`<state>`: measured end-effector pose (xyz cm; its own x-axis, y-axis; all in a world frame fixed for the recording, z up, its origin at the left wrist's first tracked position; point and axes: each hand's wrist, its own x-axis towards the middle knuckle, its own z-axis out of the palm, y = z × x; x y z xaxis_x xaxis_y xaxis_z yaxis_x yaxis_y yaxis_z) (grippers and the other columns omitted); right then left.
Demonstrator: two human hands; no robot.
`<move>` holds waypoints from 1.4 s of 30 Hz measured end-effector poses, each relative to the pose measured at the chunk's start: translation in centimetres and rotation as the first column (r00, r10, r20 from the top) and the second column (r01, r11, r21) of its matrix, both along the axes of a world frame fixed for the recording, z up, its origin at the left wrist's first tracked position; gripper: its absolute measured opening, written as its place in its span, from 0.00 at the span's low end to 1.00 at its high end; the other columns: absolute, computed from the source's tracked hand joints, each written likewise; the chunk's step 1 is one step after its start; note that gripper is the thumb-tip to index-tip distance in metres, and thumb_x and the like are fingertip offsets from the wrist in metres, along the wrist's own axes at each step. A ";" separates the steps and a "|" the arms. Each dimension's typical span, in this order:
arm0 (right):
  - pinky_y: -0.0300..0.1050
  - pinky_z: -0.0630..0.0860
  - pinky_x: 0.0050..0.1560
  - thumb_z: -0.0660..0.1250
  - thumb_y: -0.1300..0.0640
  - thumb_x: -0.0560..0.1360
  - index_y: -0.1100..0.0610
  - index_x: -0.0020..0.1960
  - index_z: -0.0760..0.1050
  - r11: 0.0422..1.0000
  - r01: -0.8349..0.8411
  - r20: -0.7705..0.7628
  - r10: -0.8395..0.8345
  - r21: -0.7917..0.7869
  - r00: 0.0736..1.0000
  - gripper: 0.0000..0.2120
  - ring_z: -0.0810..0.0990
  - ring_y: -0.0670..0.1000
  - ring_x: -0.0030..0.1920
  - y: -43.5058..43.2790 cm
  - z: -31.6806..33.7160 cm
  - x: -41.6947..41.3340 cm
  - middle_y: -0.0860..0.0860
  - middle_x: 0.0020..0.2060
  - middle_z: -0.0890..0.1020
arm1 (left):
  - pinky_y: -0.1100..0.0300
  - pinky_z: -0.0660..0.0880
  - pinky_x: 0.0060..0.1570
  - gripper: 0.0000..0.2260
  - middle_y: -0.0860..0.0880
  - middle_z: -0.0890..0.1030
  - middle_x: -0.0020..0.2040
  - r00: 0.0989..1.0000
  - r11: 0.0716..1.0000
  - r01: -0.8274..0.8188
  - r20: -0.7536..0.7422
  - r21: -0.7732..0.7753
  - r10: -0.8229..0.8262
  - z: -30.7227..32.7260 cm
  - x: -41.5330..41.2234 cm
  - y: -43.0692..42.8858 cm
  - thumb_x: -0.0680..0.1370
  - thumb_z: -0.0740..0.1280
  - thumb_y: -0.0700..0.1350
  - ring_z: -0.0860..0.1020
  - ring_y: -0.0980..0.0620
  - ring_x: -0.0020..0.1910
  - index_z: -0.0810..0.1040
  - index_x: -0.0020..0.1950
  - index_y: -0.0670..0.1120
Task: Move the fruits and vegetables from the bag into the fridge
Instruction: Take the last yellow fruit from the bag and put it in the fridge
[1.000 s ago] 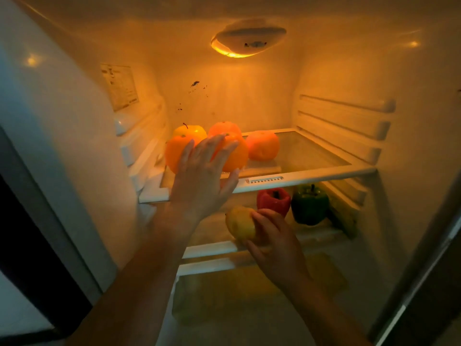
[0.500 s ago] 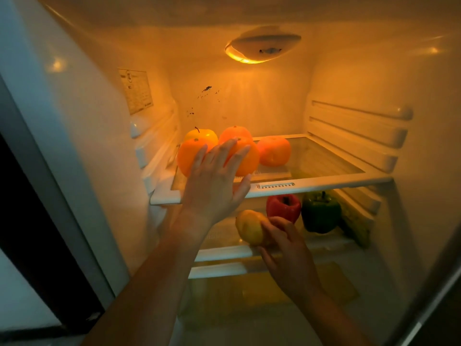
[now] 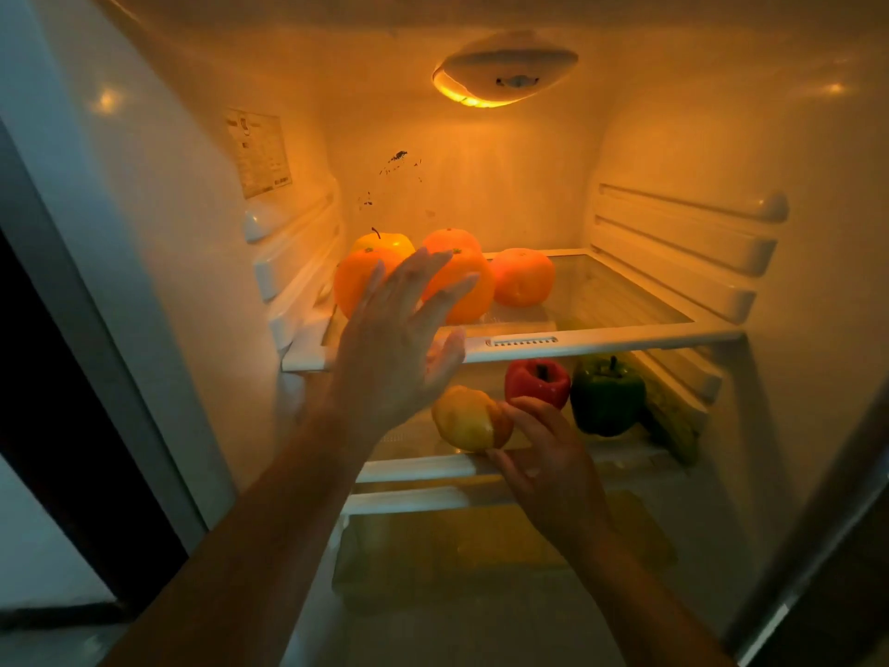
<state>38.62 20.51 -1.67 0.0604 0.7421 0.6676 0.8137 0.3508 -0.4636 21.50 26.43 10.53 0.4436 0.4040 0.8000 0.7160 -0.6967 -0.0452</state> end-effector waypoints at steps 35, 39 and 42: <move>0.49 0.70 0.60 0.70 0.57 0.70 0.58 0.63 0.74 0.969 0.189 0.011 -0.193 0.162 0.981 0.22 0.72 0.56 0.63 -0.8 2.6 6.1 0.57 0.61 0.75 | 0.65 0.61 0.63 0.33 0.55 0.61 0.71 0.965 0.746 0.215 0.256 -0.631 -0.062 -10.8 2.9 1.3 0.67 0.74 0.56 0.61 0.57 0.69 0.66 0.69 0.56; 0.58 0.67 0.66 0.76 0.55 0.67 0.57 0.67 0.70 0.941 0.338 -0.002 -0.338 -0.007 0.941 0.31 0.67 0.60 0.68 -0.1 2.0 8.2 0.58 0.67 0.70 | 0.74 0.57 0.60 0.32 0.54 0.60 0.71 0.960 0.753 0.245 0.261 -0.611 -0.101 -11.5 3.0 1.5 0.66 0.76 0.54 0.59 0.58 0.68 0.67 0.68 0.57; 0.57 0.65 0.68 0.76 0.54 0.66 0.57 0.69 0.67 0.943 0.320 0.026 -0.319 -0.089 0.947 0.35 0.64 0.59 0.70 0.8 2.1 8.9 0.57 0.69 0.67 | 0.82 0.57 0.55 0.32 0.53 0.61 0.67 0.953 0.737 0.259 0.291 -0.624 -0.089 -11.7 3.3 1.8 0.65 0.77 0.50 0.60 0.61 0.64 0.69 0.66 0.56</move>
<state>47.52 21.31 0.38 0.2970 0.7428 0.6000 0.8814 0.0284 -0.4715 24.83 28.19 -1.17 0.4001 0.7942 0.4574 0.5086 -0.6076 0.6100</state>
